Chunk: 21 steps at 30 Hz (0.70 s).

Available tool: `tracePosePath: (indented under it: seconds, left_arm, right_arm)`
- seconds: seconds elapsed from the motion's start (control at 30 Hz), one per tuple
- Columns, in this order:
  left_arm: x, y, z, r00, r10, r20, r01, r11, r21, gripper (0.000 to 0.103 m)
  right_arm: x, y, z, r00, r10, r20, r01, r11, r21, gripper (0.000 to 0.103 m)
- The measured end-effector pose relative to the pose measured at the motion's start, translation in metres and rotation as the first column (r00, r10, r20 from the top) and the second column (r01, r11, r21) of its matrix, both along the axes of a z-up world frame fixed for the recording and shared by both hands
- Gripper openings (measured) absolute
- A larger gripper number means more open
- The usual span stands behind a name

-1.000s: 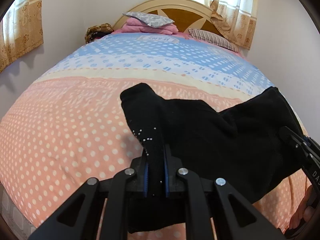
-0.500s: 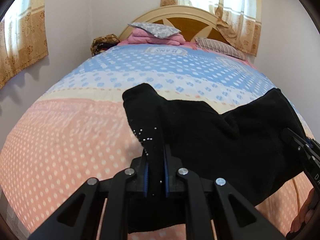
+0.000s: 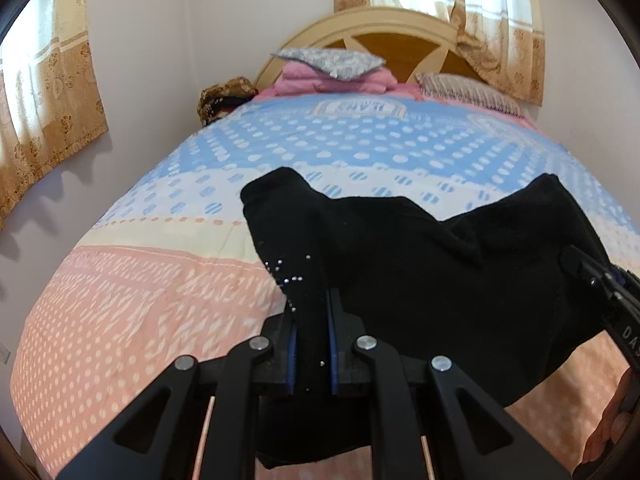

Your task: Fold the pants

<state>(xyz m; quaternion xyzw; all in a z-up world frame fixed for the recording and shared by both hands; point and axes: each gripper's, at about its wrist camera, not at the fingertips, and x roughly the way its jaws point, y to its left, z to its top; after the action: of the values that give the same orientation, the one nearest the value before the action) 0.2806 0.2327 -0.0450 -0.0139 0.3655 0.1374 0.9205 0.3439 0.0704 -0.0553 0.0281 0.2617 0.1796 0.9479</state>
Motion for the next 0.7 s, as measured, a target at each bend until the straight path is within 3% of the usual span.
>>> tracePosePath:
  seconds: [0.13,0.23,0.27,0.33,0.4,0.43,0.47,0.5,0.6,0.7]
  left_arm:
    - [0.021,0.01,-0.037,0.994,0.026,-0.106,-0.027,1.0,-0.008,0.013]
    - [0.023,0.015,-0.056,0.987,0.038,-0.154,-0.038,0.999,0.0,0.02]
    - [0.022,0.016,-0.06,0.987,0.041,-0.156,-0.04,0.999,0.006,0.025]
    - [0.019,0.012,-0.059,0.988,0.042,-0.149,-0.033,0.998,0.061,0.038]
    - [0.015,0.011,-0.057,0.986,0.075,-0.15,-0.052,0.988,0.148,0.073]
    - [0.012,0.015,-0.055,0.984,0.093,-0.155,-0.067,0.984,0.164,0.082]
    - [0.005,0.024,-0.051,0.981,0.11,-0.162,-0.086,0.985,0.151,0.093]
    - [-0.002,0.035,-0.047,0.979,0.121,-0.163,-0.101,0.987,0.124,0.098]
    - [-0.039,0.069,-0.029,0.973,0.19,-0.133,-0.189,0.982,0.015,0.099]
    - [-0.08,0.076,-0.018,0.938,0.325,-0.118,-0.323,0.946,0.036,0.099]
  right_arm:
    - [0.034,0.012,-0.041,0.995,0.005,-0.101,-0.009,0.999,-0.043,0.029]
    - [0.051,0.017,-0.072,0.985,-0.025,-0.173,0.006,0.994,-0.108,0.031]
    - [0.055,0.013,-0.077,0.981,-0.023,-0.193,0.006,0.996,-0.089,0.033]
    - [0.059,0.006,-0.075,0.979,-0.018,-0.204,0.007,0.998,-0.055,0.038]
    - [0.059,0.007,-0.075,0.979,-0.006,-0.203,-0.01,0.997,-0.078,0.045]
    - [0.059,0.005,-0.074,0.979,0.003,-0.206,-0.02,0.997,-0.079,0.05]
    - [0.06,-0.001,-0.073,0.974,0.018,-0.227,-0.032,0.998,-0.055,0.051]
    - [0.059,-0.012,-0.07,0.965,0.029,-0.259,-0.032,0.999,-0.008,0.051]
    - [0.048,-0.058,-0.056,0.955,-0.029,-0.296,0.082,0.982,0.169,0.051]
    - [0.016,-0.091,-0.039,0.951,-0.127,-0.281,0.202,0.946,0.255,0.051]
